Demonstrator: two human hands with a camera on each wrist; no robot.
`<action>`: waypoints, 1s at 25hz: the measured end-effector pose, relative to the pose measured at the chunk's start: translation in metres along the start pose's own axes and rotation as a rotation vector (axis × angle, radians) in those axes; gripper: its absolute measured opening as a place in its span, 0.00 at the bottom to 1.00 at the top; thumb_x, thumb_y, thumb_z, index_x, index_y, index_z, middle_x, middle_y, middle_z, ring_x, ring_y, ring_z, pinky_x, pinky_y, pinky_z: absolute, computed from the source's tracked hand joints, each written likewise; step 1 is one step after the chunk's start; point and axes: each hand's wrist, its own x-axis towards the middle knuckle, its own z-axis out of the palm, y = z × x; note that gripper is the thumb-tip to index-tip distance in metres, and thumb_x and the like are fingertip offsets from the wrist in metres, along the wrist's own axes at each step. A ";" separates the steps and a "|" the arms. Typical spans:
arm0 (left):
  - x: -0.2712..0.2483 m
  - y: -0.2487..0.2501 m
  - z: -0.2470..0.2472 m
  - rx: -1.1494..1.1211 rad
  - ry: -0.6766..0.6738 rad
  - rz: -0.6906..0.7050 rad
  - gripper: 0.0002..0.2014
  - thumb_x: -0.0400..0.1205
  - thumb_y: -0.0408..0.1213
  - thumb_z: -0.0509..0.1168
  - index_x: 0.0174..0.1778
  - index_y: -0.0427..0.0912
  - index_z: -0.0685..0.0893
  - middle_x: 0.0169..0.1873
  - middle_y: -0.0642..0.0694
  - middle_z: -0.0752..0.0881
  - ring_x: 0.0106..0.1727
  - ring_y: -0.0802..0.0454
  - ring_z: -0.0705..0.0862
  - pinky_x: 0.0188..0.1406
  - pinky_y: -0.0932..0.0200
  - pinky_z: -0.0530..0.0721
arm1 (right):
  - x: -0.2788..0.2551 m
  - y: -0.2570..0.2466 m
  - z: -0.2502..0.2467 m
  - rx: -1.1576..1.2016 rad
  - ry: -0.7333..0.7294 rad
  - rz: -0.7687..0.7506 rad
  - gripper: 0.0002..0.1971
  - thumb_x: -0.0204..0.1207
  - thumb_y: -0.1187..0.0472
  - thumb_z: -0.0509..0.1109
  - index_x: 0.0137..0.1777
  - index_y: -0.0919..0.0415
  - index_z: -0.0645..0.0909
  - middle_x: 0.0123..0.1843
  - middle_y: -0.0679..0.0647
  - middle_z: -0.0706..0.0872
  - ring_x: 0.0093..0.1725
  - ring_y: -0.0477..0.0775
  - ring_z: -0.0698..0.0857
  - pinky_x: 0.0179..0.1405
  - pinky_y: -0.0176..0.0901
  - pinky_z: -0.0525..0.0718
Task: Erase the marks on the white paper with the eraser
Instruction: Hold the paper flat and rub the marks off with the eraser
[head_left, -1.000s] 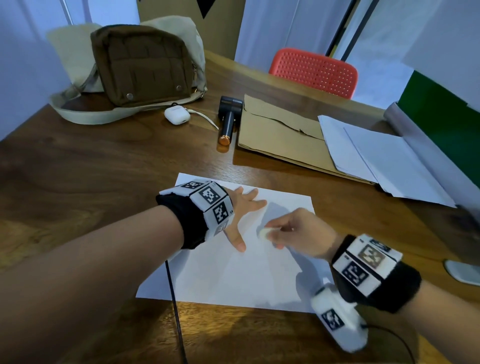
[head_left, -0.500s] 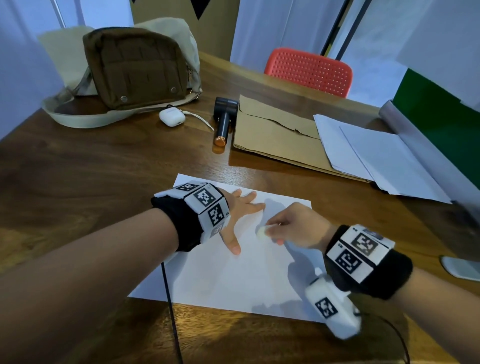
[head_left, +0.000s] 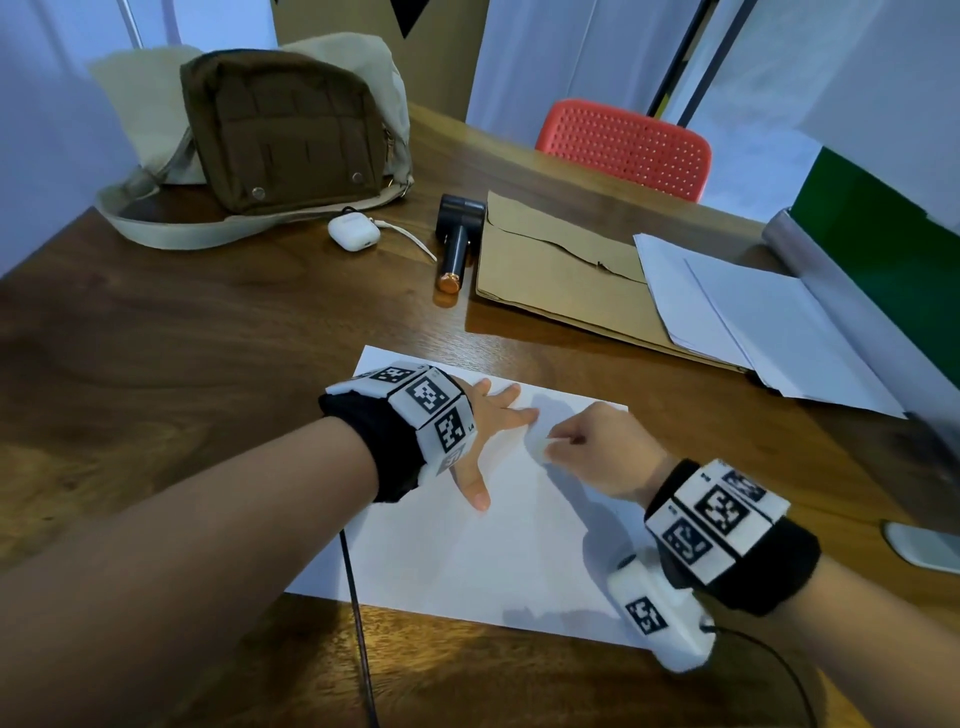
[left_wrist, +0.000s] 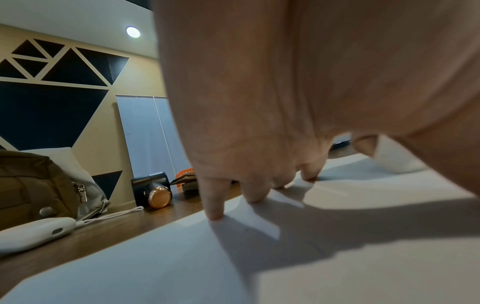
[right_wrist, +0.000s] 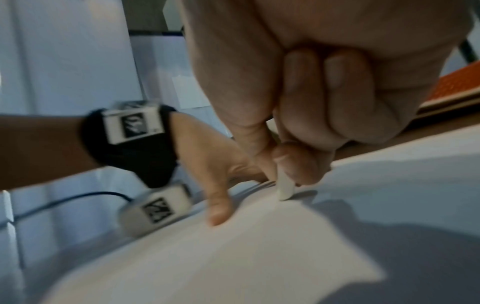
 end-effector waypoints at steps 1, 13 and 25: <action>-0.001 0.001 0.000 0.005 0.007 0.008 0.56 0.73 0.53 0.72 0.82 0.49 0.34 0.82 0.42 0.33 0.83 0.36 0.37 0.80 0.39 0.43 | -0.006 -0.006 0.007 -0.041 -0.030 -0.058 0.17 0.73 0.64 0.62 0.23 0.61 0.69 0.19 0.49 0.68 0.22 0.47 0.65 0.22 0.32 0.64; -0.003 0.002 -0.001 0.023 -0.002 -0.012 0.57 0.73 0.54 0.72 0.82 0.51 0.33 0.82 0.44 0.32 0.83 0.37 0.37 0.79 0.36 0.46 | -0.012 -0.002 0.008 -0.197 -0.047 -0.103 0.18 0.74 0.65 0.59 0.22 0.60 0.65 0.23 0.55 0.67 0.28 0.54 0.66 0.28 0.43 0.64; -0.004 0.004 -0.002 0.035 -0.020 -0.021 0.56 0.74 0.53 0.71 0.82 0.51 0.32 0.82 0.44 0.32 0.83 0.38 0.37 0.79 0.36 0.47 | -0.002 0.009 -0.009 -0.204 0.060 0.081 0.21 0.74 0.67 0.57 0.18 0.55 0.64 0.23 0.52 0.70 0.24 0.48 0.68 0.22 0.36 0.63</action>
